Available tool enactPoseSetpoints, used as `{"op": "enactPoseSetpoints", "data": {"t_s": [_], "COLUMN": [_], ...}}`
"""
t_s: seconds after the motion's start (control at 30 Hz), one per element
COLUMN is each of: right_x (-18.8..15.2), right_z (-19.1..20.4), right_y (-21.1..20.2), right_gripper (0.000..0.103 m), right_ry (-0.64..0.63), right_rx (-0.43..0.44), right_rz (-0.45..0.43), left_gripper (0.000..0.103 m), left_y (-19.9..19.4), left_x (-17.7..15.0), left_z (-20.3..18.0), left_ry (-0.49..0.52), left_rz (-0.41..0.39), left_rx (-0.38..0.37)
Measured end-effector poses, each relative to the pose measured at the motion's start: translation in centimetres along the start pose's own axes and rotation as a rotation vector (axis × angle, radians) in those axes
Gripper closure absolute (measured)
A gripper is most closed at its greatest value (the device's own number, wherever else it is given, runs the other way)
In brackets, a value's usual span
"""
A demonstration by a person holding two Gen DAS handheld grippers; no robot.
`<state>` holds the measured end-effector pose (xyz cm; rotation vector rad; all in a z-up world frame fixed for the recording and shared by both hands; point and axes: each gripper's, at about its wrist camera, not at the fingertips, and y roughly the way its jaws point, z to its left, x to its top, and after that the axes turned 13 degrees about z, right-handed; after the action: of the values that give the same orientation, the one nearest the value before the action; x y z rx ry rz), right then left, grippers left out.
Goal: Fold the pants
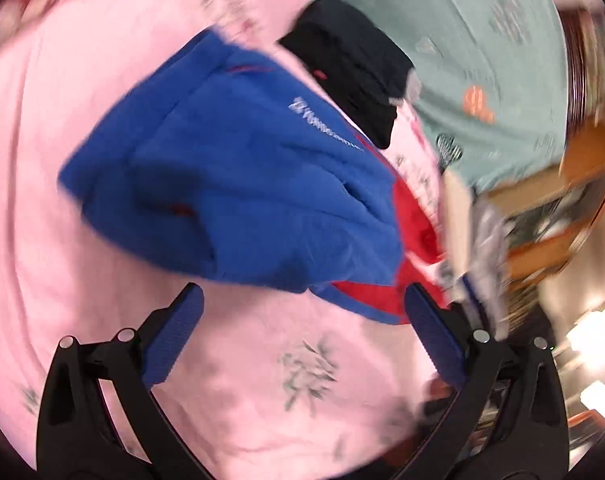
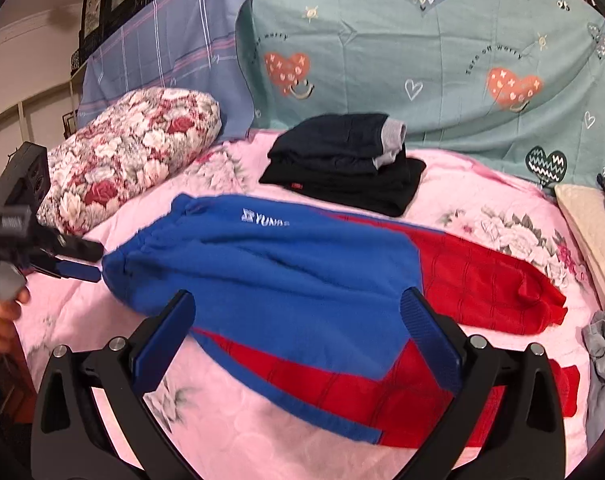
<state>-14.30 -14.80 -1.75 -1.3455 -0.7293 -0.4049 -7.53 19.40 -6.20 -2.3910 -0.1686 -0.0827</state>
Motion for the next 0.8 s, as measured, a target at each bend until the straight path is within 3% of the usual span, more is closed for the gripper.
{"op": "enactPoseSetpoints", "data": {"t_s": [0.1,0.37,0.53,0.57,0.63,0.67,0.7,0.8], "right_x": [-0.7,-3.6,-6.9,-7.6,-9.3,-10.4,-11.1,-14.4], "right_z": [-1.0,-8.0,-13.5,-14.5,-16.7,-18.1,-19.1,-22.6], "right_y": [0.0,-1.7,-3.0,-3.3,-4.1,-4.6,-4.8,-6.2], "right_gripper": [0.001,0.001,0.001,0.001,0.001,0.001,0.001,0.001], "right_ry": [0.018,0.241,0.419,0.454,0.545,0.614,0.662,0.838], "right_rx": [0.003,0.09,0.062,0.06,0.07,0.078,0.087,0.125], "right_rz": [0.025,0.099,0.161,0.176,0.196,0.211,0.215,0.217], "left_gripper": [0.002,0.002,0.004,0.008,0.046,0.079,0.087,0.09], "left_y": [0.1,1.3,1.3,1.3,1.5,1.8,1.8,1.3], "left_x": [0.6,2.5,4.1,4.4,4.7,4.8,5.0,5.1], "left_z": [2.1,6.2,6.2,5.9,5.5,5.4,5.4,5.4], "left_ry": [-0.079,-0.237,-0.222,-0.208,-0.178,-0.168,-0.167,-0.148], "left_rz": [-0.005,-0.033,-0.074,-0.081,-0.078,-0.064,-0.06,-0.088], "left_rx": [-0.038,-0.004,0.026,0.054,0.105,0.138,0.144,0.157]}}
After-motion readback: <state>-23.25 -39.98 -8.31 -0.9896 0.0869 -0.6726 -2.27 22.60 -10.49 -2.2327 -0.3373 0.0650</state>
